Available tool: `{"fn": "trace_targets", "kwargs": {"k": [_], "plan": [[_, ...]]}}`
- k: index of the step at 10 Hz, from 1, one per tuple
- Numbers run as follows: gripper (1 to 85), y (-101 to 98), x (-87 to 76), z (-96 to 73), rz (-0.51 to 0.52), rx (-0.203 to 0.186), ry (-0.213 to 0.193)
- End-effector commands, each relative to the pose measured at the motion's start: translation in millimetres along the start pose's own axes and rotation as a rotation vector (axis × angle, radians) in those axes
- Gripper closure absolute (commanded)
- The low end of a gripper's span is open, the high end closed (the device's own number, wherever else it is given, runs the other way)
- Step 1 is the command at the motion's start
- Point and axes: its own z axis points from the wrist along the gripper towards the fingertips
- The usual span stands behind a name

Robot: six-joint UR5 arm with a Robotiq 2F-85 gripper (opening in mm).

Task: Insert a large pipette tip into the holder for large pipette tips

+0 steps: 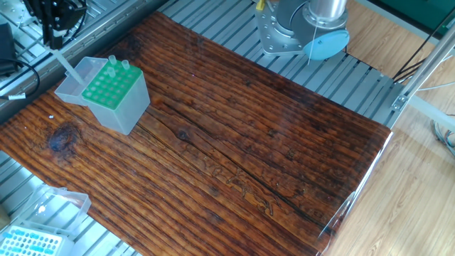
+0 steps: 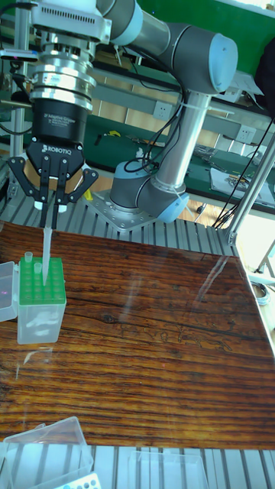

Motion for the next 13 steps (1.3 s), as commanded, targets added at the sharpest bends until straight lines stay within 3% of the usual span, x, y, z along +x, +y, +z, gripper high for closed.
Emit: {"fn": "trace_targets", "kwargs": {"k": [1,3,7,10,13], "plan": [[84.7,4.6,6.5,7.5,0.027,-0.008,-0.02],[84.7,3.6,26.8,9.4,0.045,-0.009,0.063],[84.7,-10.2,27.6,17.1,0.042,0.006,0.062],[84.7,-14.4,15.1,15.7,0.009,0.033,0.017],[84.7,-12.1,24.3,19.9,0.024,0.017,0.06]]}}
